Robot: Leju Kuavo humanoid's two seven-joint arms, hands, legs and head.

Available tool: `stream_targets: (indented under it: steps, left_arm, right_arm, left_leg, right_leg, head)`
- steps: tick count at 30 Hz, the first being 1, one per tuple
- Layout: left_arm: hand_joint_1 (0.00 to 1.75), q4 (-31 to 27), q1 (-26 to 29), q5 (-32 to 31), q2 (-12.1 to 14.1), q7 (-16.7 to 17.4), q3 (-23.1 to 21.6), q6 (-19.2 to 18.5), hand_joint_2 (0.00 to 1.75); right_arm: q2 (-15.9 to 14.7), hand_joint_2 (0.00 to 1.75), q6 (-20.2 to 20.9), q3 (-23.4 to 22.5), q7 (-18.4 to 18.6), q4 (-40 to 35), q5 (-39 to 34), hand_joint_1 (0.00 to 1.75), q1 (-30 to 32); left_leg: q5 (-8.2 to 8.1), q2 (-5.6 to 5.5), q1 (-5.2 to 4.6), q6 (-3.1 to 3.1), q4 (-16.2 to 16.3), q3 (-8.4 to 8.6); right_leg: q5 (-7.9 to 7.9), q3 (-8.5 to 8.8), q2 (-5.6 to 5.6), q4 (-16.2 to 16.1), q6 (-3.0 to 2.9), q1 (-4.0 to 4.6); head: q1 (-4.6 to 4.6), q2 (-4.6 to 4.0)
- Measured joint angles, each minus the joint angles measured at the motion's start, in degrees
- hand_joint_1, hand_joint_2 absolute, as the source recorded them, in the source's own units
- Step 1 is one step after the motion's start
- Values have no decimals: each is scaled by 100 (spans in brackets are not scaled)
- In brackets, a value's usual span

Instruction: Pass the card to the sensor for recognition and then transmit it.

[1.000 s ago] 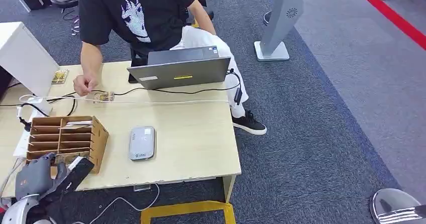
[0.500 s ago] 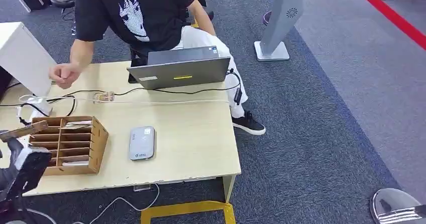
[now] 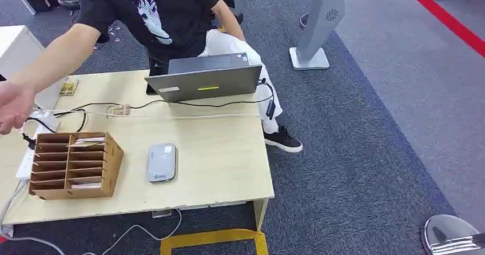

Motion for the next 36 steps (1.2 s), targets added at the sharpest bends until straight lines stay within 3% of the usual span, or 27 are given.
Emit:
stream_targets:
  steps: [4, 9, 23, 28, 34, 35, 36]
  left_arm:
    - [175, 544, -343, 17, 124, -17, 122, 42, 175]
    - [175, 823, -500, 15, 133, -140, 140, 247, 175]
    - [175, 932, -649, -33, 54, -258, 140, 713, 175]
    - [175, 1265, -1194, -696, 238, 22, 140, 693, 175]
    - [175, 2385, -2175, -1524, 422, 479, 126, 658, 175]
    - [38, 2564, -2303, -1574, 419, 549, 116, 658, 175]
    - [0, 2727, -2419, -1609, 419, 601, 96, 662, 175]
  right_arm:
    - [0, 175, 2, -24, -2, -2, 15, 0, -3]
    - [0, 175, -11, -50, -44, 0, 24, 0, -10]
    - [-2, 175, -26, -120, -98, 0, 210, 0, -20]
    - [-7, 175, -15, -133, -101, -2, 353, 0, -39]
    - [-11, 175, 48, -133, 7, -22, 511, 0, -119]
    - [-11, 175, 50, -135, 9, -26, 522, 0, -129]
    - [-11, 175, 50, -138, 13, -30, 539, 0, -137]
  left_leg:
    - [1, 0, -1, 0, 0, 0]
    - [-1, 1, -3, 1, 1, -2]
    - [-1, 1, 0, 1, 1, 0]
    - [0, 0, 0, 0, 1, 0]
    - [8, -2, 0, -4, 1, 2]
    - [10, -1, 0, -6, 1, 2]
    - [12, 0, 0, -5, 1, 2]
  right_leg:
    - [2, 1, 0, 1, -2, 0]
    - [1, 0, 1, -1, 0, -2]
    - [1, -2, 1, -1, -1, -1]
    - [2, -1, 0, 0, -2, 0]
    - [13, -2, 0, 0, -9, 0]
    - [14, -2, 1, 0, -9, 0]
    - [15, -3, 2, 0, -10, 0]
  head:
    - [2, -2]
    - [4, 0]
    - [2, 0]
    - [2, 0]
    - [4, -2]
    - [4, 0]
    - [4, 0]
